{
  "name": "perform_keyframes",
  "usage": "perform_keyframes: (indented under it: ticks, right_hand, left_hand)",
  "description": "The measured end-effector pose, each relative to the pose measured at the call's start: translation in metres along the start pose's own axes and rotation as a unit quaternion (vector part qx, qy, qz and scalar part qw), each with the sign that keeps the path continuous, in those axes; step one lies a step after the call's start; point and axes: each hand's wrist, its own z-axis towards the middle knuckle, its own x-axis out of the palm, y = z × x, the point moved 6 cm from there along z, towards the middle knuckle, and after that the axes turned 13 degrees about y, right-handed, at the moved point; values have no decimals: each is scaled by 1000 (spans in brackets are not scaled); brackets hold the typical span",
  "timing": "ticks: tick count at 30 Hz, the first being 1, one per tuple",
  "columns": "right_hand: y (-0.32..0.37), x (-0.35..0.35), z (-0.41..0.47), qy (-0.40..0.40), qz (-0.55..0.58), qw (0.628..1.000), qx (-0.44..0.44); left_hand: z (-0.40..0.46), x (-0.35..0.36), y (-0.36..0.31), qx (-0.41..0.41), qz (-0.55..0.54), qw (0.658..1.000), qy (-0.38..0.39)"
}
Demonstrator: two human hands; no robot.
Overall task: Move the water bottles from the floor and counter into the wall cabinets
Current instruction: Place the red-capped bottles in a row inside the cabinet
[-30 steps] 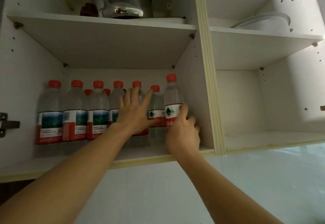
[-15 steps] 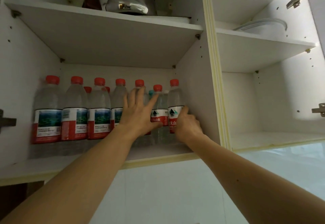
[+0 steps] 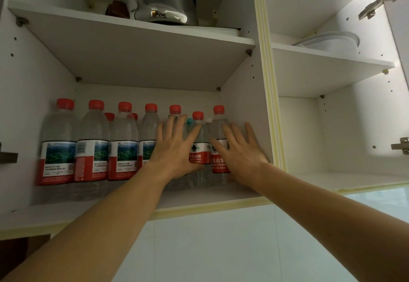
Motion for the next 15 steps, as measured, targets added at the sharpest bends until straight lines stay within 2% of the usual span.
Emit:
perform_keyframes:
  ticks: [11, 15]
  right_hand:
    - [5, 3, -2, -8, -15, 1000, 14]
    - [6, -2, -13, -25, 26, 999, 4]
  left_hand:
    - [1, 3, -2, 16, 27, 999, -8]
    - [-2, -1, -3, 14, 37, 999, -11]
